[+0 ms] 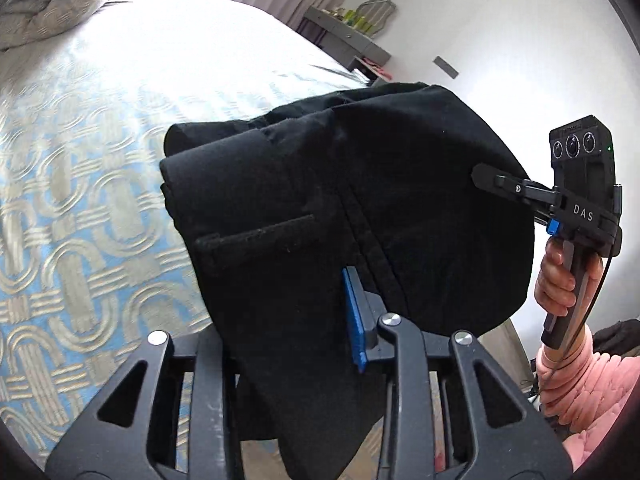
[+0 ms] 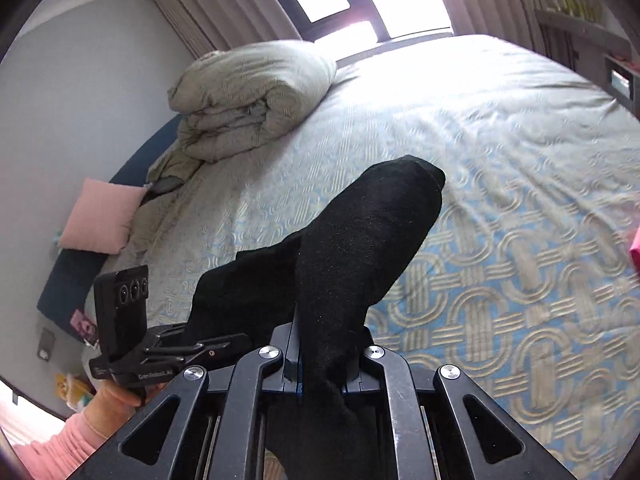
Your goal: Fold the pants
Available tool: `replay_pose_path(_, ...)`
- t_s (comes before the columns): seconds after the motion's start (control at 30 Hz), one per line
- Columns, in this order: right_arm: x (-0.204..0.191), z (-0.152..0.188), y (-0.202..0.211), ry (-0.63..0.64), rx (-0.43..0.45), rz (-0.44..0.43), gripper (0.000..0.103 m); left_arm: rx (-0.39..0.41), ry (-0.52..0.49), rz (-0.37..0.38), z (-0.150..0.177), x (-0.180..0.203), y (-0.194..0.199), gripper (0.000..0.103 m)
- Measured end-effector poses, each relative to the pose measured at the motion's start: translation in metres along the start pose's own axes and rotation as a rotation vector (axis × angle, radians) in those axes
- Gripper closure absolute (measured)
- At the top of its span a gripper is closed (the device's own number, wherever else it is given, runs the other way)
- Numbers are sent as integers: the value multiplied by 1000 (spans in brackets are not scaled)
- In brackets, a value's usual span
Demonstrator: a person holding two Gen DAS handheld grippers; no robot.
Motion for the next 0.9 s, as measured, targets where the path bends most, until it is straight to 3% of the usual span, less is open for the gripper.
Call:
replay_pose_path(0.1, 31, -29, 59, 24, 90, 80, 93, 7, -58, 89, -36, 64, -36, 70)
replay_pose_path(0.23, 79, -68, 146, 75, 224, 242, 93, 2, -226, 173, -95, 166, -94, 70)
replay_pose_path(0.33, 138, -89, 214, -7, 336, 351, 93, -20, -328, 217, -132, 245, -150, 70)
replay_pose_path(0.43, 218, -92, 271, -143, 435, 449, 92, -41, -357, 212, -154, 306, -218, 68)
replay_pose_path(0.53, 299, -74, 293, -274, 453, 562, 89, -86, -349, 129, -151, 328, -294, 61)
replay_pose_path(0.63, 380, -28, 285, -345, 322, 800, 81, -201, -396, -64, -118, 311, -364, 55)
replay_pose_path(0.67, 405, -4, 277, -371, 225, 901, 69, -206, -394, -80, -109, 309, -379, 30)
replay_pose_path(0.7, 429, 21, 272, -412, 143, 956, 64, -177, -380, -106, -108, 310, -390, 18)
replay_pose_path(0.73, 440, 38, 266, -444, 141, 961, 63, -134, -352, -102, -111, 308, -395, 9)
replay_pose_path(0.8, 444, 47, 275, -429, 212, 976, 42, -143, -295, -50, -111, 301, -395, 9)
replay_pose_path(0.87, 443, 48, 283, -393, 225, 1025, 33, -169, -261, -19, -110, 295, -393, 9)
replay_pose_path(0.9, 443, 48, 283, -389, 225, 1026, 32, -160, -276, -28, -107, 299, -387, 9)
Point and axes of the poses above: each gripper's, at about its wrist camera, not at the fingertips, and y roughly against the way its jaws point, x to its right, z to its underside, the point moved 8 cm from there along -y, roughly the way its jaws point, and after that the axes turned 8 degrees about x, right-handed, at the moved point
